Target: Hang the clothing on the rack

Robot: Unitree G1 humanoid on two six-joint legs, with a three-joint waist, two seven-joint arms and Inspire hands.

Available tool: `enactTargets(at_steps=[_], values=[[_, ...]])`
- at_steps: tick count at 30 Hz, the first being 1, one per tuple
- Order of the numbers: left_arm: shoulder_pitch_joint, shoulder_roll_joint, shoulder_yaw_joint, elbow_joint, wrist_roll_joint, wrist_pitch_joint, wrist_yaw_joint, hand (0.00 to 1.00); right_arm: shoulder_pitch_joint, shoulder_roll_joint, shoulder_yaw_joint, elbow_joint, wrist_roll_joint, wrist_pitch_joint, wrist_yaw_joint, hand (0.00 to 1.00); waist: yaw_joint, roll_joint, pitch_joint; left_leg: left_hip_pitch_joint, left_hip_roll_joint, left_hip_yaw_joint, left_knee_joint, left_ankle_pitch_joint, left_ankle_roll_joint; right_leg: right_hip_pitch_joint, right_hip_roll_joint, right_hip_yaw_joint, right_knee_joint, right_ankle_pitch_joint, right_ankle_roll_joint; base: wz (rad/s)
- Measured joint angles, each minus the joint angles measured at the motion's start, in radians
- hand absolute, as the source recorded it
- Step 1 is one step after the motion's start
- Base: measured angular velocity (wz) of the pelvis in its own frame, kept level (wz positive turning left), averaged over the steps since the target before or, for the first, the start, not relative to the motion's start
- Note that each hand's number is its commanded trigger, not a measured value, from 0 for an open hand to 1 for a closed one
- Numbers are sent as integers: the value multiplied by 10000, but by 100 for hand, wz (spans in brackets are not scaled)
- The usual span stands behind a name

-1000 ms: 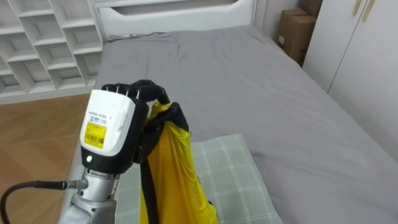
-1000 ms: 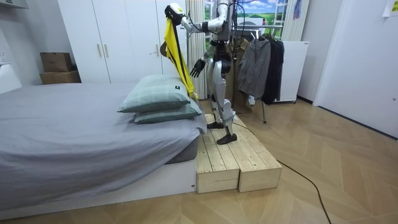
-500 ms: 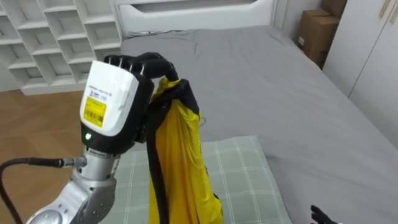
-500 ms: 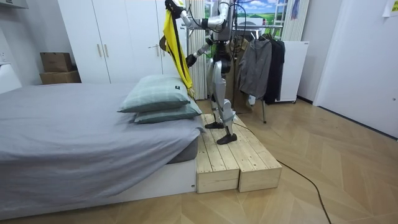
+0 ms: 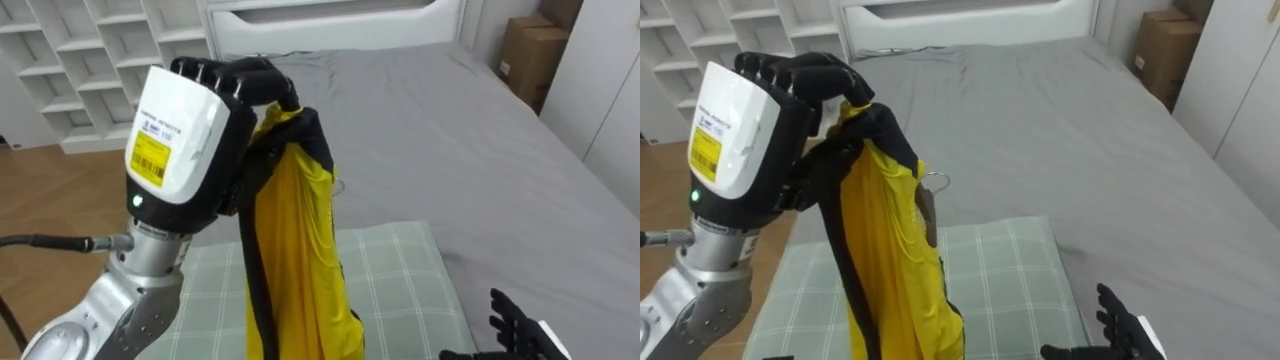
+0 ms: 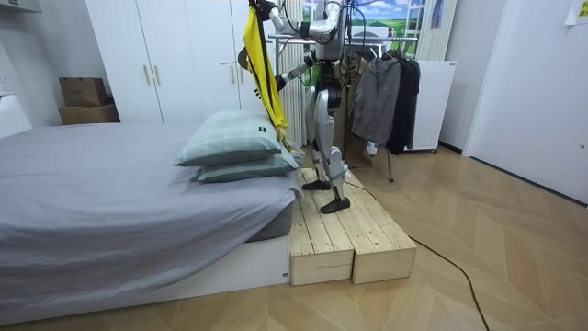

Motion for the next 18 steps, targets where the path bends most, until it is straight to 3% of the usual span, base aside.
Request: enactTargets(at_steps=[5,18], values=[[1,-11,0,-68,-16,10,-329,100,4,-2,186,-638,-32,-104,-127,0,139,-1,-2,2,-10,-59,-6,0,1,6,-3,-40,7,1,0,3],[0,0,0,-1615,-15,69,-1604,100,2,-64,744,-1666,-425,-220,-137,0,285,-10,-3,-12,-88,-151,-27,0,2,25,-83,-119,6,-33,53,1]])
